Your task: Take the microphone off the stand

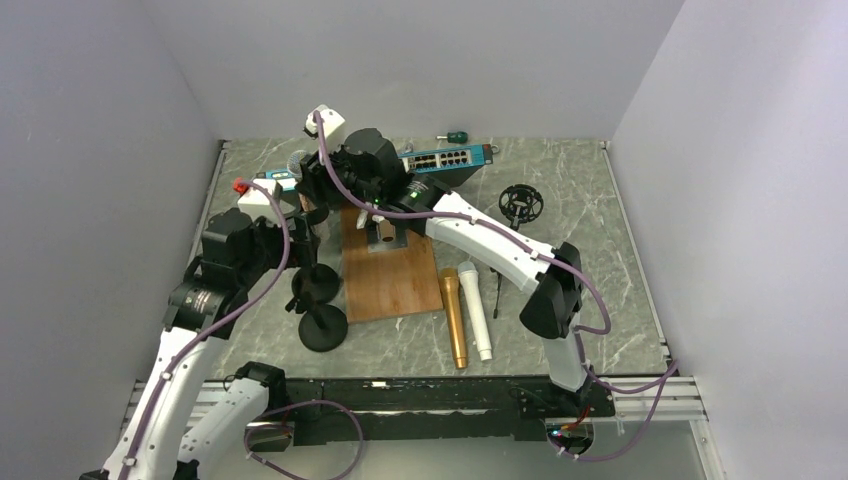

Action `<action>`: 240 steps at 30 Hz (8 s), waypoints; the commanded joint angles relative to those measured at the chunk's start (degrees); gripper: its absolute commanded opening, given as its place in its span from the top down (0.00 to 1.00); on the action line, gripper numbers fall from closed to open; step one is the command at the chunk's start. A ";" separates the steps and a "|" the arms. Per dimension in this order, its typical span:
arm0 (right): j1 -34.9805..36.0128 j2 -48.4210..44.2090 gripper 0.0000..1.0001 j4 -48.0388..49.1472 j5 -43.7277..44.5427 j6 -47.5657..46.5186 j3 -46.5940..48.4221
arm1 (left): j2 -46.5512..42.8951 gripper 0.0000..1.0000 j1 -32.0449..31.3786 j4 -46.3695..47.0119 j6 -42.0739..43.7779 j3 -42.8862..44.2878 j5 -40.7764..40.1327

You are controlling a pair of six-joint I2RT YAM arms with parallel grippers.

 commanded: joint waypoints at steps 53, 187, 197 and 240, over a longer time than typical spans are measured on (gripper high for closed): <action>-6.44 -3.29 1.00 8.83 -31.33 1.30 -4.91 | 0.46 0.02 3.97 3.55 5.05 2.06 2.04; 3.03 -18.54 1.00 25.94 -4.61 -6.33 -7.19 | -8.87 0.30 5.59 17.14 6.43 -18.42 13.81; 3.01 -17.91 1.00 25.28 -4.28 -6.13 -7.86 | -18.72 0.01 5.58 18.66 3.26 -17.28 13.49; 4.14 -12.30 1.00 21.64 -5.97 -6.38 0.82 | -14.14 0.04 5.65 11.23 3.05 -2.41 5.65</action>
